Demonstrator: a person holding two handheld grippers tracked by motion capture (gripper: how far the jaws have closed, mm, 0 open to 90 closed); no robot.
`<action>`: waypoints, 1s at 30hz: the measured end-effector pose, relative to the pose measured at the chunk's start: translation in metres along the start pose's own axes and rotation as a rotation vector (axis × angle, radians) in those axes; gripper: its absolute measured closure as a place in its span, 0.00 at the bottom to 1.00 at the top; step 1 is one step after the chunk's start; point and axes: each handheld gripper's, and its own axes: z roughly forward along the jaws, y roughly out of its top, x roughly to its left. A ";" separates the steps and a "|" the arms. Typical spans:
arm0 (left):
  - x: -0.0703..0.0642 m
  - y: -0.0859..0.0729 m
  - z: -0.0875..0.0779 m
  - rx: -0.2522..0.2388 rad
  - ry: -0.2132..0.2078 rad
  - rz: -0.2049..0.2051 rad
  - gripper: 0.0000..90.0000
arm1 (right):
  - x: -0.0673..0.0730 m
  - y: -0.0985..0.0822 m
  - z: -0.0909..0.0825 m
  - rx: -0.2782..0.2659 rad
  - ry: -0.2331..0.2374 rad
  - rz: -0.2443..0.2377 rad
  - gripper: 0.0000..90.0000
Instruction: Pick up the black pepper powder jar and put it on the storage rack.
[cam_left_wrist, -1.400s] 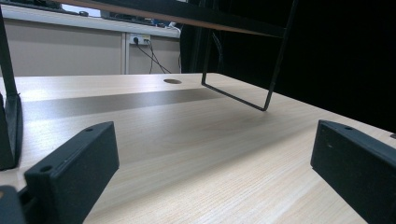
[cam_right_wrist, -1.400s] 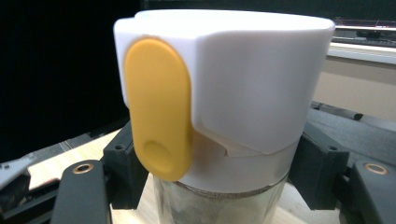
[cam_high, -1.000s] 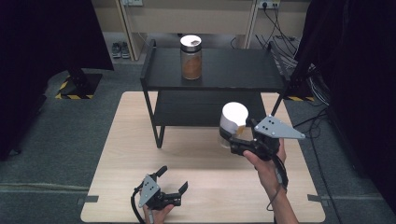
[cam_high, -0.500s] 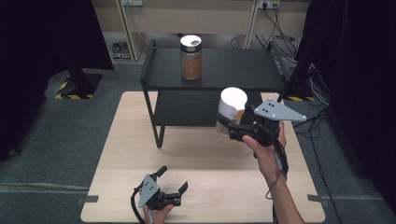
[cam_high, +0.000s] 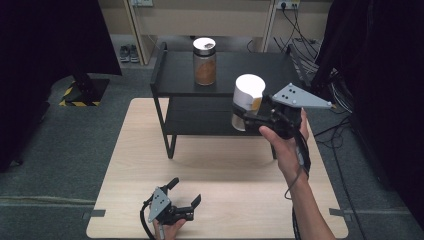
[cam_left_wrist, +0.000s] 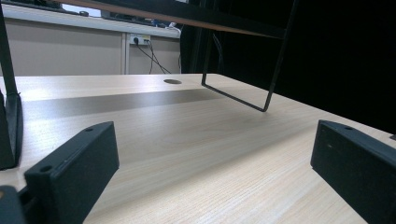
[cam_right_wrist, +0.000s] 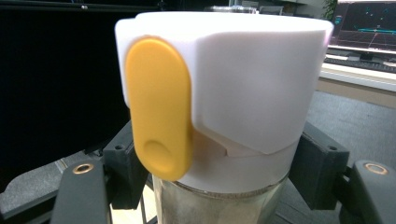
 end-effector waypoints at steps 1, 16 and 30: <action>0.000 0.000 0.000 0.000 0.000 0.000 0.00 | -0.001 0.003 0.001 0.000 0.002 0.004 0.34; 0.000 0.000 0.000 -0.002 -0.001 0.000 0.00 | -0.008 0.031 0.025 -0.003 -0.026 0.025 0.34; 0.000 -0.001 -0.001 -0.003 -0.002 -0.001 0.00 | -0.011 0.040 0.047 -0.010 -0.084 0.038 0.34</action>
